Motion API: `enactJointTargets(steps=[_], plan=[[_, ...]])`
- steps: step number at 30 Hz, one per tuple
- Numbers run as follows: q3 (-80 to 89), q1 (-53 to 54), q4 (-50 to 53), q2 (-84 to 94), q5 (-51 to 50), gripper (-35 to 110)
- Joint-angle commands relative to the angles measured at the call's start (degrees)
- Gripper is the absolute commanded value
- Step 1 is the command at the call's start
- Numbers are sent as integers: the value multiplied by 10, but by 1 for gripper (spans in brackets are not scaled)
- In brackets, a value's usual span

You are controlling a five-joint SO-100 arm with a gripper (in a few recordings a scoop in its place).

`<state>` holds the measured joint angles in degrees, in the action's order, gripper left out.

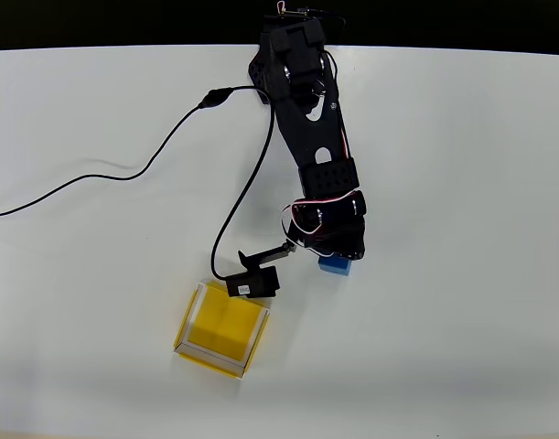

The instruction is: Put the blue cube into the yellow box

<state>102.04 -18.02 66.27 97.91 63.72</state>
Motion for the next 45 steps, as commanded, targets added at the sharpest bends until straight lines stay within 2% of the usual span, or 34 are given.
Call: enactJointTargets(steps=[1,6,18,36,45], plan=[[-106,26,-16,88,47,24],[-145,69,-58,102,105,24],[-168,219,-285,13,212,23],[-173,323,-465,-156,243,23],[-173,313,-528,-222,235,24]])
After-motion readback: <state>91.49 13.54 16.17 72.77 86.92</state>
